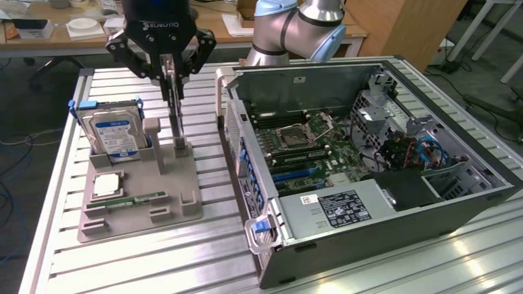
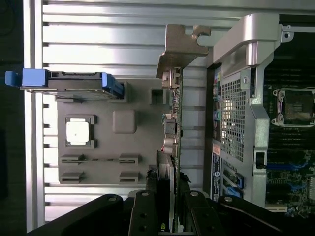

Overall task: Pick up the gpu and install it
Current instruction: 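Pick up the gpu and move the gpu toward the slot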

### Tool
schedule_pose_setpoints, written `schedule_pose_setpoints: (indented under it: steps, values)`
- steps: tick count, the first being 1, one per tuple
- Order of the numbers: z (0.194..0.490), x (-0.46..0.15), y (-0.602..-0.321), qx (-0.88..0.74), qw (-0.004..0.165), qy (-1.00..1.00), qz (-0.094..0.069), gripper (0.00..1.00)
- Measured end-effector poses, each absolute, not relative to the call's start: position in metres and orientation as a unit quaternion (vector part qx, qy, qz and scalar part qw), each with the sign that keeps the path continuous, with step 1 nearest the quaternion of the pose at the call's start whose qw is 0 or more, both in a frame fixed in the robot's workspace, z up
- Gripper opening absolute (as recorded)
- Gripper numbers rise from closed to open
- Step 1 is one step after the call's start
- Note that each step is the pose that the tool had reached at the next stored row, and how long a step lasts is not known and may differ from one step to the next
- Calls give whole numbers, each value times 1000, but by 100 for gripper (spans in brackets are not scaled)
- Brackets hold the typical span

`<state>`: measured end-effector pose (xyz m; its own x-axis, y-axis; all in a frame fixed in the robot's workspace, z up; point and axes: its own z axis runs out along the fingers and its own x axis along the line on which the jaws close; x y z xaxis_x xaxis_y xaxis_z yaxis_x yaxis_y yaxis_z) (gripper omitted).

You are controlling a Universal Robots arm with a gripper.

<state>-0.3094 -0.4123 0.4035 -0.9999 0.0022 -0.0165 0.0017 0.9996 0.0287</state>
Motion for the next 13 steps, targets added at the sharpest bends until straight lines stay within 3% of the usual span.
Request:
schedule_pose_setpoints:
  steps: [13]
  values:
    - [410,-309,-412,1,10,1000,11,26]
